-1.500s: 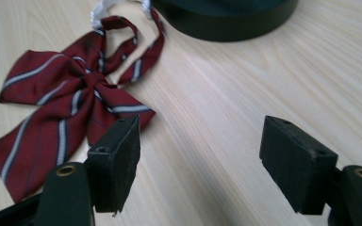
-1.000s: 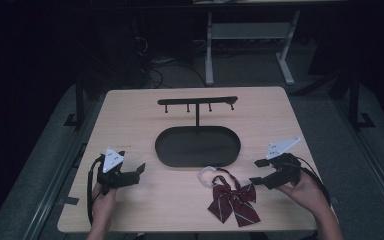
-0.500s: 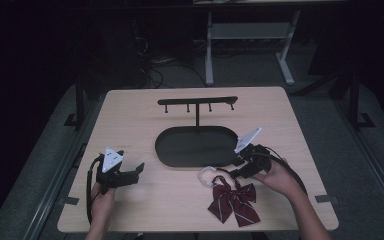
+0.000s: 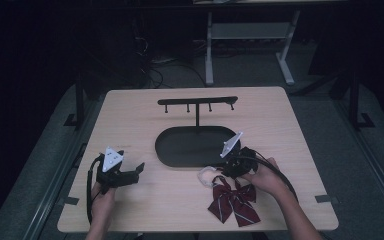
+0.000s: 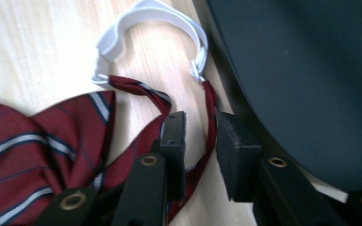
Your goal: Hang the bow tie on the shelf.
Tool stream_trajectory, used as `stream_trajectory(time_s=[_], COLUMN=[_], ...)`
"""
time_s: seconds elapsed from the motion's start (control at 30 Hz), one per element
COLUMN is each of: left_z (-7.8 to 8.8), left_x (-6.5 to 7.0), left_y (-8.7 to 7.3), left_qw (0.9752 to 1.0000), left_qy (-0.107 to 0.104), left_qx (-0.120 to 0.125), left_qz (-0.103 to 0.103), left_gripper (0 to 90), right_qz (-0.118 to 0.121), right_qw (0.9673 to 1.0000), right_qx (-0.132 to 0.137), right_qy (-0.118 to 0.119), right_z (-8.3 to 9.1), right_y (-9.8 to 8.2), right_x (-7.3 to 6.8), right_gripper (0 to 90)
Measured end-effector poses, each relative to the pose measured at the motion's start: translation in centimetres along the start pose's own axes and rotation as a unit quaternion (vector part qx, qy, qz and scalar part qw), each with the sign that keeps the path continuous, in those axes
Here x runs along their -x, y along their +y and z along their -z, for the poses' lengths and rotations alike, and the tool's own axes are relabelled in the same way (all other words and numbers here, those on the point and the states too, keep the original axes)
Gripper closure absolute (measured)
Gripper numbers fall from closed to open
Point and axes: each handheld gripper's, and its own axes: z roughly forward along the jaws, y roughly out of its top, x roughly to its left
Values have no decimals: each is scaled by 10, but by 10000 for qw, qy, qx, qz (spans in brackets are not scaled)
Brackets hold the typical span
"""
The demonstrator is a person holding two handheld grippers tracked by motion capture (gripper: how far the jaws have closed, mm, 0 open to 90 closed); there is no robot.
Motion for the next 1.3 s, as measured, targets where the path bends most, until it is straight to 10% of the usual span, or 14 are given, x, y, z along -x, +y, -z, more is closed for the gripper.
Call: stream_trajectory(time_s=[0.5,1.3], left_z=[-1,1], left_x=[0,-3], left_y=[0,0], left_qw=[10000,10000], left_qy=[-19,7], left_qx=[-9,5], left_qz=[-2,70], left_gripper=[136,136], right_qz=[57,520], right_qw=[9997,9979], right_qx=[-99,266], right_qy=[223,264], right_z=[-2,57], right_y=[1,50], right_x=[1,-9], right_gripper=[889,897])
